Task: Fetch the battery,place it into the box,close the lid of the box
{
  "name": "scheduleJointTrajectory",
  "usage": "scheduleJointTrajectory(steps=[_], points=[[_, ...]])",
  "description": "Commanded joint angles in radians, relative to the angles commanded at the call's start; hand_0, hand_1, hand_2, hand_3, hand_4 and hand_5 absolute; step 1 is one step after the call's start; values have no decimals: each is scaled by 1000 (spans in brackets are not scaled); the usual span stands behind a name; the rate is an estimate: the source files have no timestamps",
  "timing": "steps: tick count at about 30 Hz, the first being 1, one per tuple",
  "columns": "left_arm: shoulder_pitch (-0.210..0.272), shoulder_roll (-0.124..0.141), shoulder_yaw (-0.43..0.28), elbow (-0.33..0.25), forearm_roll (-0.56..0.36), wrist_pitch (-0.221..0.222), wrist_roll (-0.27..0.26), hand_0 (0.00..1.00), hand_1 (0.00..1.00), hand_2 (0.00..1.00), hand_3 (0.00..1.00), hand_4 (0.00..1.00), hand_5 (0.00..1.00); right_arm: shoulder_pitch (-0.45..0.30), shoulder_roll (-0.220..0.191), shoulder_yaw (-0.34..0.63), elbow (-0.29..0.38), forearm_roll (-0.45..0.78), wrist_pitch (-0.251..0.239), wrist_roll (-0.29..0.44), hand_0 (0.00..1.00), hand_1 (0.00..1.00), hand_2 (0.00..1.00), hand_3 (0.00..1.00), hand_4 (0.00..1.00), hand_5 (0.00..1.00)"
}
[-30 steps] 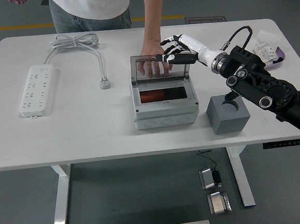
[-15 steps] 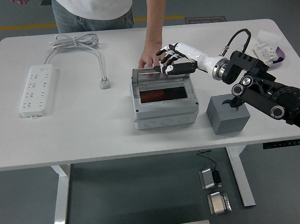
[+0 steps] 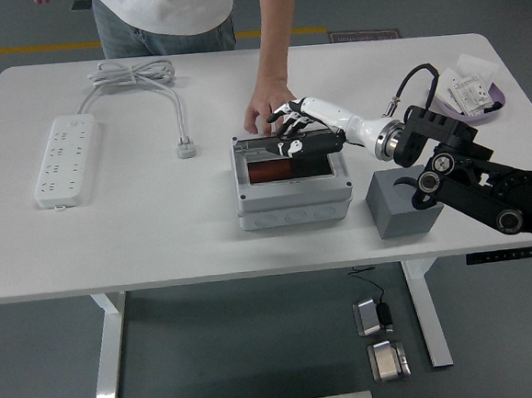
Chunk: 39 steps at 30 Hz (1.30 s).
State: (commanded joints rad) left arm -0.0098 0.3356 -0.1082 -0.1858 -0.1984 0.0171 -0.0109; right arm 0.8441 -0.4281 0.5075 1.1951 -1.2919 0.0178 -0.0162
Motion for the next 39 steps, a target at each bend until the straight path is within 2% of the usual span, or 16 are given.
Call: scheduleJointTrajectory(steps=[8,15,22,27,32,36,37,39], points=[[5,-5,9,1,-9,0,0,647,687,655,682,746,133,-29,-24,27,108,-51,32,-43,801,673,694,811,797,606],[4,-5,1,1,0,0,0,649,687,655,683,746,134,-49,-21,93,123,-77,46,-53,797,672,692,811,794,604],[7,-15,2,2,-1,0,1,648,687,655,682,746,134,-130,-19,260,152,-110,59,-43,796,672,691,812,791,604],[12,-22,4,4,0,-1,1,648,687,655,682,745,134,-223,13,421,175,-82,30,16,792,670,691,813,788,601],[14,-18,-9,4,15,-1,1,648,687,655,683,746,134,-317,40,582,166,25,-10,97,773,660,684,795,789,602],[18,-15,-17,4,25,-1,1,648,687,655,683,746,134,-395,39,700,160,121,-47,152,773,660,684,795,789,602],[20,-15,-19,4,26,-1,1,648,687,655,683,746,134,-416,37,733,159,148,-54,162,739,635,661,732,792,603],[24,-16,-21,5,28,-1,1,648,687,655,683,746,134,-452,33,792,155,198,-60,177,739,635,661,732,792,603]])
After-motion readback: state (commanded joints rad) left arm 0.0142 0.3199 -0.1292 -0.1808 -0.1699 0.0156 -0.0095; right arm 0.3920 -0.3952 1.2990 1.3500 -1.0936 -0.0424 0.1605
